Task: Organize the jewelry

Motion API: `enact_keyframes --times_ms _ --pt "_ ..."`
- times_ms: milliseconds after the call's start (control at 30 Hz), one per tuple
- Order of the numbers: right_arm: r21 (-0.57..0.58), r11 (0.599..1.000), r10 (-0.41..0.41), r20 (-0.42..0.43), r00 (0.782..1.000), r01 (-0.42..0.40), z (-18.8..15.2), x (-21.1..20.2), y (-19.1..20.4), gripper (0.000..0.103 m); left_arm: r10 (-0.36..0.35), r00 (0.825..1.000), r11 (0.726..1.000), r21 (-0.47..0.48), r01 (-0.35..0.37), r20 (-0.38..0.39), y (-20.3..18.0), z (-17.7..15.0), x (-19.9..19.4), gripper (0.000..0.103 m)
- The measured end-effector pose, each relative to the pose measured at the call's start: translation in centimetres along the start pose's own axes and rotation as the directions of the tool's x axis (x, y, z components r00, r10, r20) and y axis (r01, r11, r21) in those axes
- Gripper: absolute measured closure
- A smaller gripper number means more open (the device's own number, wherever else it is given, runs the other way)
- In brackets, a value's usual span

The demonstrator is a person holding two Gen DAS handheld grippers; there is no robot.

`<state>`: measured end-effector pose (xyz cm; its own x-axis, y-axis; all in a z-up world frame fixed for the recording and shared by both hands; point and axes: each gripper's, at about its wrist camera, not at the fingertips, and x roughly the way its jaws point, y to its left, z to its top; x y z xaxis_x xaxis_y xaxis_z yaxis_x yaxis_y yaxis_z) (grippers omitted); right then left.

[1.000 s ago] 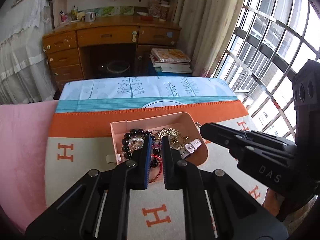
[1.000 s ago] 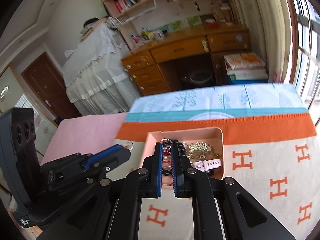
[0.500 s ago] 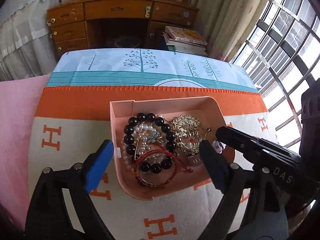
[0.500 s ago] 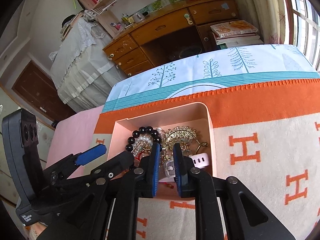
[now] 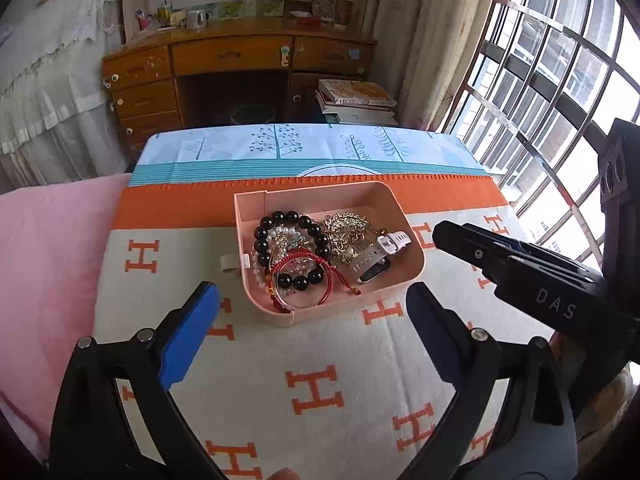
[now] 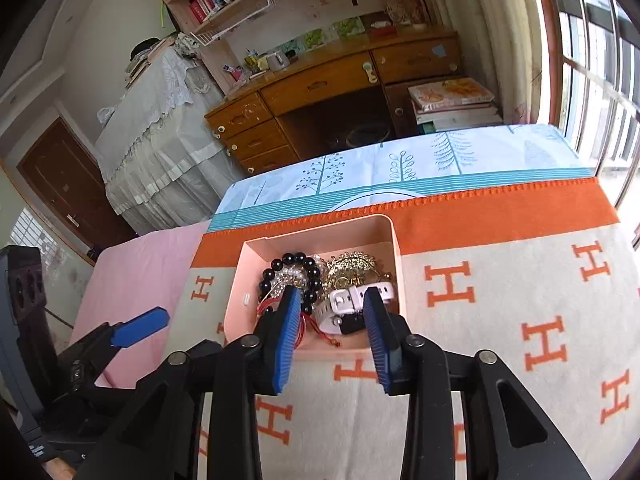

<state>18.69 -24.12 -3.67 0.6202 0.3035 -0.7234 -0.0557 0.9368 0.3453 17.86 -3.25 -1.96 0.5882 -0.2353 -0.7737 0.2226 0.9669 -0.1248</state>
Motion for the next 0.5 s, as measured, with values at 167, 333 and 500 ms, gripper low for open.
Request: enact_keyframes --times_ms 167,333,500 --pt "-0.028 1.0 -0.006 0.026 1.0 0.007 -3.3 -3.4 0.4 0.063 0.032 0.999 0.999 0.015 -0.033 0.035 -1.0 -3.0 -3.3 0.01" --pt "-0.055 0.998 -0.027 0.045 0.999 0.029 -7.9 -6.4 0.2 0.043 0.055 0.998 0.999 -0.005 -0.054 0.035 -2.0 -6.6 -5.4 0.01" --pt "-0.057 0.997 -0.045 0.064 0.997 0.049 -12.3 -9.0 -0.5 0.037 0.071 0.996 0.997 -0.017 -0.07 0.061 -3.2 -10.4 -7.1 0.01"
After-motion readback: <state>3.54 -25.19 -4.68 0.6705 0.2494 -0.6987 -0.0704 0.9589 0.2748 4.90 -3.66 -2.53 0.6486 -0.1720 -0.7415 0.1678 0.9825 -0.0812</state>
